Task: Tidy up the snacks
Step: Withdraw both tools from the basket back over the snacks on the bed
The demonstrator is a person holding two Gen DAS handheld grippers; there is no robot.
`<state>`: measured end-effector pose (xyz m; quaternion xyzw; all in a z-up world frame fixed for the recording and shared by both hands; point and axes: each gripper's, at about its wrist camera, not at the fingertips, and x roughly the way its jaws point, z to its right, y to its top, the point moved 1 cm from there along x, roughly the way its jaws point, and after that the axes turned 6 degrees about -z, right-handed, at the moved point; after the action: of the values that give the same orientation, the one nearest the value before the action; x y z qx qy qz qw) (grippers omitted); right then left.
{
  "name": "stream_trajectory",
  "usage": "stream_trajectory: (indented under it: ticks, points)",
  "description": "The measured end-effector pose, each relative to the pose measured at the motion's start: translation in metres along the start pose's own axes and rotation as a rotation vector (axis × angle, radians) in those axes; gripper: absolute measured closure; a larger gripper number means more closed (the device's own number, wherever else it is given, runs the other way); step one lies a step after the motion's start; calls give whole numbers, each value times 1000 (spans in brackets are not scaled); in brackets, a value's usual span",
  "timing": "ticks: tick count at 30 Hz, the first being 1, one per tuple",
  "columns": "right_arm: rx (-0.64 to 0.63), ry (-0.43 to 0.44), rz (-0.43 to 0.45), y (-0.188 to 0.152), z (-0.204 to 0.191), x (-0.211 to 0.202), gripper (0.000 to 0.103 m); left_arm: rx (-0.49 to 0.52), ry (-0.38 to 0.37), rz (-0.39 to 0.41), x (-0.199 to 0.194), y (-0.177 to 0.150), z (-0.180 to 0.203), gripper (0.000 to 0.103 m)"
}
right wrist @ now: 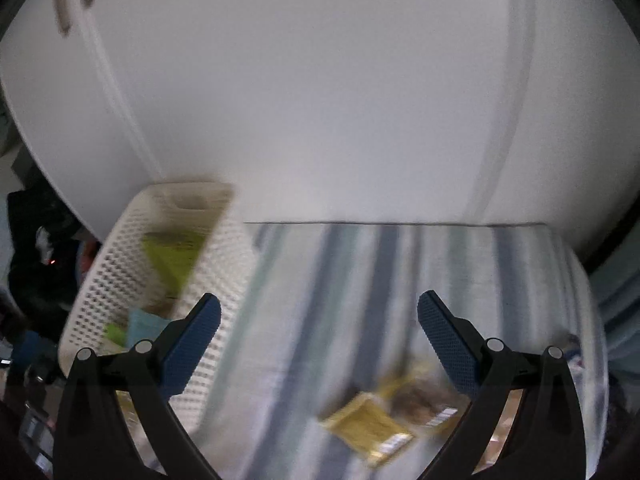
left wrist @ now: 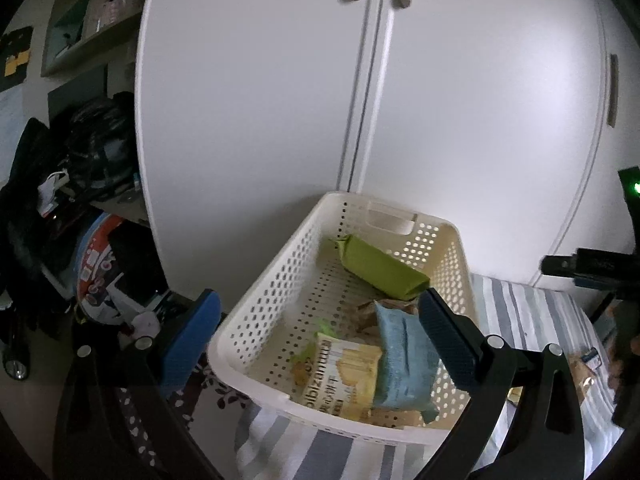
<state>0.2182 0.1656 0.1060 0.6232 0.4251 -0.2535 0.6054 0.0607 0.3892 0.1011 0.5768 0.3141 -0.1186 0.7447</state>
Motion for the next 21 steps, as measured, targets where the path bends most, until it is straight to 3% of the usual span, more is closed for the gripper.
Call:
stream_trajectory:
  ticks: [10, 21]
  points:
    - [161, -97, -36, -29, 115, -20, 5, 53, -26, -1, -3, -6, 21, 3]
    - [198, -101, -108, -74, 159, -24, 5, 134, -60, 8, -9, -11, 47, 3]
